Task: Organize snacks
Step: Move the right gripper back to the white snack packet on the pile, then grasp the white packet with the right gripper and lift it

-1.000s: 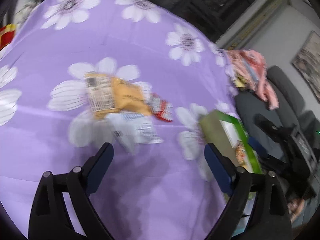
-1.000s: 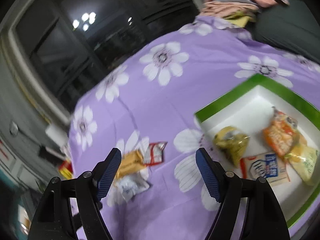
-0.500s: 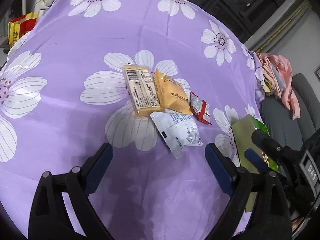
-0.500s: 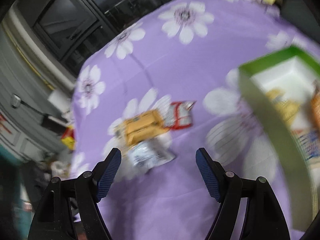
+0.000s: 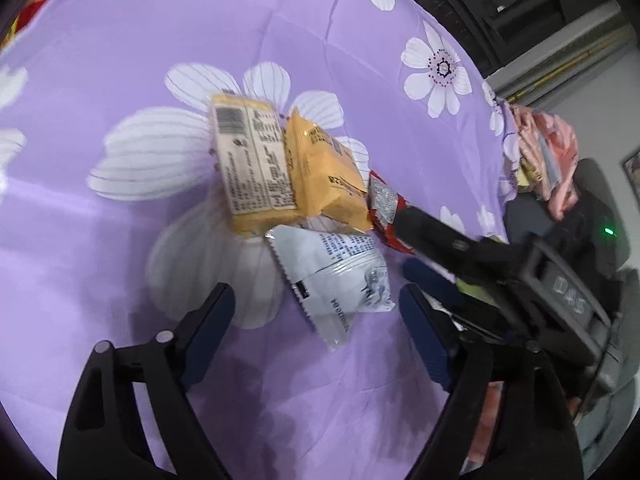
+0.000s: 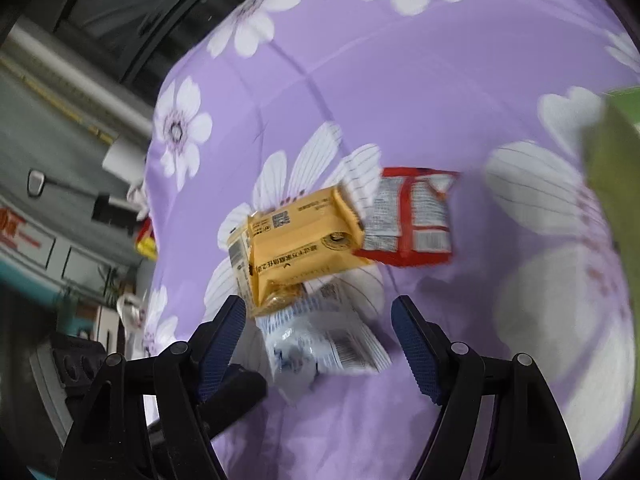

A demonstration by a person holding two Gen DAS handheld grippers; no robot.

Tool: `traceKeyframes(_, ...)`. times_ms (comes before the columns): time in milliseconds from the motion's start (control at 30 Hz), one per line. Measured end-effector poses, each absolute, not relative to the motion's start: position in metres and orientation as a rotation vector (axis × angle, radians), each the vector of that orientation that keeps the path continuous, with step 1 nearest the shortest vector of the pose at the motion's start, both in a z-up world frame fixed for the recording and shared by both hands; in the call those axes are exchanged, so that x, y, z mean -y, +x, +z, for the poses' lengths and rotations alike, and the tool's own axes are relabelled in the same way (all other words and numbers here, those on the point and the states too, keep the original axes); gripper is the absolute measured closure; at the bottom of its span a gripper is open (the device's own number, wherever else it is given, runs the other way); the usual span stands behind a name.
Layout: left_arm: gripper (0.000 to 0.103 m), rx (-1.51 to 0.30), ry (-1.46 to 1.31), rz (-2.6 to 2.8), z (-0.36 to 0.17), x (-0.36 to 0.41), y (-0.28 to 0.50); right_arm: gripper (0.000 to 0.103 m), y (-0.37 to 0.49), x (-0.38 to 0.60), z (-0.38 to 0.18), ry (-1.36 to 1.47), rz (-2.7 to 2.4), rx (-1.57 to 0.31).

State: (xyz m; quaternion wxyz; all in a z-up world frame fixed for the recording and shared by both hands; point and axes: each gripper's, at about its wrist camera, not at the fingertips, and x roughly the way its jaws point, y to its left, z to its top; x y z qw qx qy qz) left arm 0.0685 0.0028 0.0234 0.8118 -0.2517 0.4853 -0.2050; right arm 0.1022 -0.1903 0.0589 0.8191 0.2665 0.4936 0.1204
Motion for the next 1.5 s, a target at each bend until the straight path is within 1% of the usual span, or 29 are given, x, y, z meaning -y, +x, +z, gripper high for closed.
traceKeyframes(67,0.032,-1.063,-0.548,-0.466,0.016,0.000,0.072,0.029,0.112,0.184,0.048,0.563,0.271,-1.098)
traceKeyframes(100,0.038,-1.075,-0.543,-0.484,0.012,0.001,0.074,0.033,0.112,0.183,0.042,0.571,0.278,-1.126)
traceKeyframes(133,0.044,-1.066,-0.527,-0.476,0.012,0.002,0.074,0.034,0.114,0.179,0.036,0.579,0.290,-1.157)
traceKeyframes(200,0.059,-1.060,-0.536,-0.516,0.014,0.003,0.075,0.036,0.113,0.175,0.034,0.563,0.315,-1.141)
traceKeyframes(233,0.059,-1.068,-0.545,-0.522,0.012,0.004,0.074,0.039,0.111,0.174,0.034,0.555,0.318,-1.145)
traceKeyframes(267,0.061,-1.065,-0.544,-0.514,0.011,0.004,0.073,0.040,0.110,0.175,0.033,0.563,0.322,-1.151)
traceKeyframes(333,0.062,-1.052,-0.529,-0.516,0.012,0.006,0.069,0.046,0.108,0.177,0.028,0.603,0.340,-1.157)
traceKeyframes(400,0.063,-1.044,-0.507,-0.516,0.016,0.008,0.065,0.047,0.105,0.182,0.026,0.656,0.350,-1.160)
traceKeyframes(567,0.063,-1.010,-0.479,-0.554,0.029,0.012,0.055,0.047,0.093,0.183,0.037,0.670,0.353,-1.135)
traceKeyframes(933,0.064,-0.891,-0.464,-0.679,0.058,0.021,0.026,0.045,0.052,0.192,0.084,0.609,0.326,-0.994)
traceKeyframes(1233,0.064,-0.841,-0.461,-0.713,0.069,0.029,0.019,0.045,0.039,0.201,0.097,0.645,0.324,-0.972)
traceKeyframes(1500,0.064,-0.826,-0.453,-0.769,0.081,0.056,0.018,0.045,0.026,0.224,0.113,0.646,0.261,-0.939)
